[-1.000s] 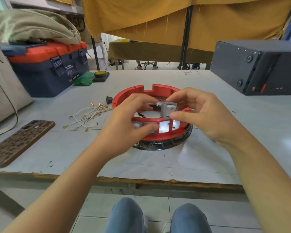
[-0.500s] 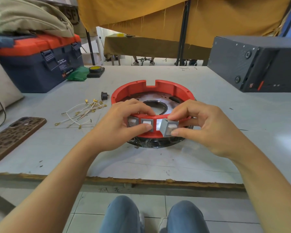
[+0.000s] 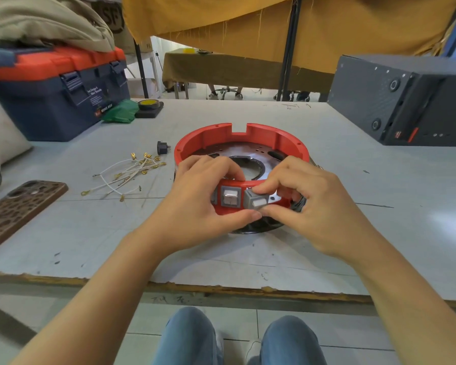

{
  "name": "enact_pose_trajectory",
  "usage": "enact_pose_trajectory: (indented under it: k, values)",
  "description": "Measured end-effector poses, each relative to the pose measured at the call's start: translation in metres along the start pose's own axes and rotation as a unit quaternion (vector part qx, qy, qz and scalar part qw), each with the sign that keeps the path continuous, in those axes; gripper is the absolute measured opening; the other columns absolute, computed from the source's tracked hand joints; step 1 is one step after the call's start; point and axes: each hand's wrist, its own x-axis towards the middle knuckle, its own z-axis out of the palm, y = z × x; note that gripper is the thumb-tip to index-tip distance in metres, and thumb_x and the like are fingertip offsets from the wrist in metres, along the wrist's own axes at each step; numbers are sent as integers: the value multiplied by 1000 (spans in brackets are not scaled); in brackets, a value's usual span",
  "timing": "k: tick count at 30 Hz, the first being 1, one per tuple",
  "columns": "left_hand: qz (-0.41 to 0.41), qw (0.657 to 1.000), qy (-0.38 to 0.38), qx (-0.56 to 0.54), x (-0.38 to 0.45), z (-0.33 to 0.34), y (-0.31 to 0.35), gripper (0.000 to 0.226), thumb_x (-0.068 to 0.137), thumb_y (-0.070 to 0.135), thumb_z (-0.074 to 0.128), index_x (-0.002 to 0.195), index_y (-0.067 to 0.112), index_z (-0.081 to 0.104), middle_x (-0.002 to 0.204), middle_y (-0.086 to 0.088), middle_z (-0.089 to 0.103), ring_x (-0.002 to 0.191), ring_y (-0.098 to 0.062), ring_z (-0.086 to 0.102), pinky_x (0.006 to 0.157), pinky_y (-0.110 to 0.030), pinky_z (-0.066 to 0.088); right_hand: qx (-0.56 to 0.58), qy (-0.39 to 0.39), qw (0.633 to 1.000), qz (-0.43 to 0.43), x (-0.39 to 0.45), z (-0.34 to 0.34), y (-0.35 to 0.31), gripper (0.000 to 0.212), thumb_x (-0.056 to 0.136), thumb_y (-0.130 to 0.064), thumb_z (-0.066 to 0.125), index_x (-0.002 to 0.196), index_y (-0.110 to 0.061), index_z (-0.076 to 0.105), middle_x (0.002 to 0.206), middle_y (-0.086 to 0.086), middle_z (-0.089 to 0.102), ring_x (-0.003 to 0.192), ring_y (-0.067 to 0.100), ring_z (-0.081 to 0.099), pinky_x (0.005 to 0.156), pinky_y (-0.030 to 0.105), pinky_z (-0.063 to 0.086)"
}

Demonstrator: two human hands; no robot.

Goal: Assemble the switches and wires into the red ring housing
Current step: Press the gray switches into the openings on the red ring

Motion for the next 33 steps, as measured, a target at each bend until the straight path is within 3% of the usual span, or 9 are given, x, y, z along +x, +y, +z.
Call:
enact_pose_trajectory:
  k: [5, 10, 17, 22, 25, 27, 30, 33]
  values:
    - [7, 1000, 2, 1, 2, -1, -1, 48, 69, 64, 62, 97, 25, 58, 90, 18, 56, 100, 8, 41, 92, -9, 23, 14, 13, 1000, -4, 1, -2, 1, 23, 74, -11, 77, 82, -25, 60, 83, -13, 54, 76, -1, 50, 69, 7, 38]
    - [3, 1000, -9, -10, 3, -1, -1, 50, 67, 66, 64, 97, 27, 58, 89, 20, 57, 95, 8, 45, 87, -3, 22, 0, 18, 1000, -13, 0, -3, 2, 27, 74, -10, 77, 81, -26, 58, 82, -12, 55, 75, -1, 50, 68, 10, 40]
    - [-3, 1000, -16, -5, 6, 1, -2, 40, 71, 56, 64, 98, 26, 59, 87, 22, 57, 92, 7, 48, 85, -6, 25, -31, 27, 999, -15, 3, 0, 3, 18, 74, -9, 77, 83, -16, 64, 83, -5, 55, 74, 3, 50, 67, 14, 39]
    - [-3, 1000, -18, 5, 5, 1, -3, 33, 74, 48, 68, 98, 29, 57, 88, 23, 56, 91, 8, 48, 84, -10, 28, -64, 1, 998, 16, 5, -3, 6, 33, 76, -34, 74, 105, -25, 60, 108, -12, 52, 104, 7, 42, 91, 25, 35]
    - [-4, 1000, -18, 3, 5, -1, -4, 33, 74, 48, 69, 98, 28, 58, 88, 21, 57, 89, 7, 48, 82, -9, 27, -44, -24, 998, 46, 9, -10, 12, 33, 81, -59, 56, 108, -39, 55, 112, -22, 53, 112, -1, 38, 101, 24, 26]
    - [-6, 1000, -19, -1, 5, -1, -4, 35, 74, 50, 70, 98, 28, 58, 88, 19, 58, 91, 6, 48, 82, -8, 28, -46, -37, 996, 70, 13, -11, 17, 37, 78, -64, 50, 106, -41, 58, 104, -27, 54, 109, 0, 41, 98, 22, 28]
    - [-13, 1000, -26, -11, 5, -3, -5, 36, 72, 53, 65, 98, 29, 58, 94, 16, 61, 91, 3, 53, 85, -15, 33, -8, -47, 996, 69, 18, -11, 20, 33, 76, -50, 58, 102, -31, 68, 95, -26, 58, 98, -3, 51, 83, 10, 41]
    - [-24, 998, -37, -49, 8, -7, -7, 34, 74, 54, 63, 98, 30, 59, 99, 16, 62, 95, -1, 56, 82, -18, 41, 12, -48, 997, 57, 20, -10, 22, 27, 77, -43, 62, 97, -28, 70, 92, -21, 61, 93, -4, 53, 78, 6, 40]
